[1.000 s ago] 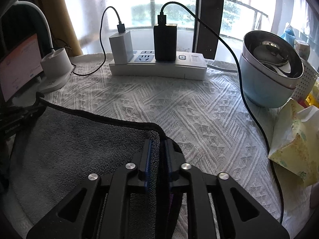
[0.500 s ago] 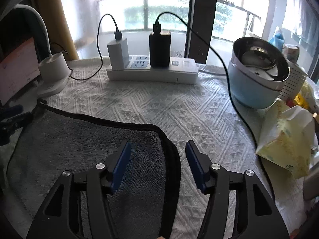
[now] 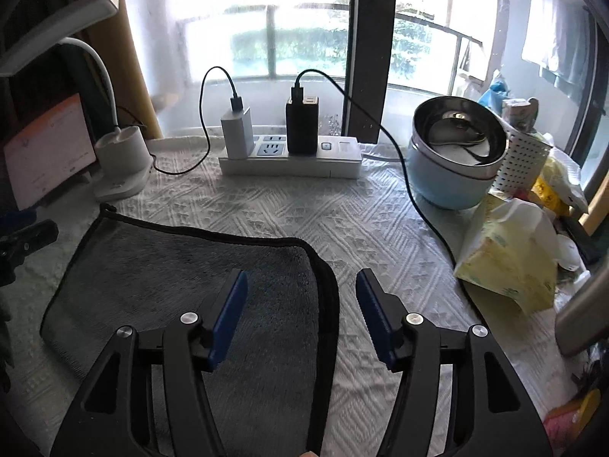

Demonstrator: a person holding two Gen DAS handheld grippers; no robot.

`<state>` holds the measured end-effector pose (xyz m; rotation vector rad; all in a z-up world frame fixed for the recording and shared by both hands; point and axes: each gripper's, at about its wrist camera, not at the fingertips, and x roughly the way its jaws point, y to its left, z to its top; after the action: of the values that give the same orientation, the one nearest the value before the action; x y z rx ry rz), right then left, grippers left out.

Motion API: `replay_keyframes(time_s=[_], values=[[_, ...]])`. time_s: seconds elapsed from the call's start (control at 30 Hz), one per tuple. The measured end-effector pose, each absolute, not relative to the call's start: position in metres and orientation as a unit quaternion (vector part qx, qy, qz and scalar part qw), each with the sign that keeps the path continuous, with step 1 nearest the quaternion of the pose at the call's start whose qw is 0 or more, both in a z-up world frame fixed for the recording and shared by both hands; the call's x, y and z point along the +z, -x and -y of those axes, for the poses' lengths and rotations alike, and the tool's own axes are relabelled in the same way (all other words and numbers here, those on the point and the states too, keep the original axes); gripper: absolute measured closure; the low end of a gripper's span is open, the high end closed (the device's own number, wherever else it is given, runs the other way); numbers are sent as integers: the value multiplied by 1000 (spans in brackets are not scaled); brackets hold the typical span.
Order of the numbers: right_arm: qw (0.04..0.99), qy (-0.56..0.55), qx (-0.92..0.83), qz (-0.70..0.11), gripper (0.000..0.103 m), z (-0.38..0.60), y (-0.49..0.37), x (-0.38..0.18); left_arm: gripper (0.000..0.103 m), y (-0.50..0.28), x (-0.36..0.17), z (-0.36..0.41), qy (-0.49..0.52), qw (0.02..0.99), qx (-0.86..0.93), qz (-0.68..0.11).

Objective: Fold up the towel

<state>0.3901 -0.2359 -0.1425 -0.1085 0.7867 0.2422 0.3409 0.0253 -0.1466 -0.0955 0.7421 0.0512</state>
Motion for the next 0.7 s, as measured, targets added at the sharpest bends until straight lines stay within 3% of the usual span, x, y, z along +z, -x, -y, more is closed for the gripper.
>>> replay_keyframes(time_s=[0.7], values=[[936,37,111,-333,40,246,-315,-91,8,-260,-91,-11,54,949,22,-309]])
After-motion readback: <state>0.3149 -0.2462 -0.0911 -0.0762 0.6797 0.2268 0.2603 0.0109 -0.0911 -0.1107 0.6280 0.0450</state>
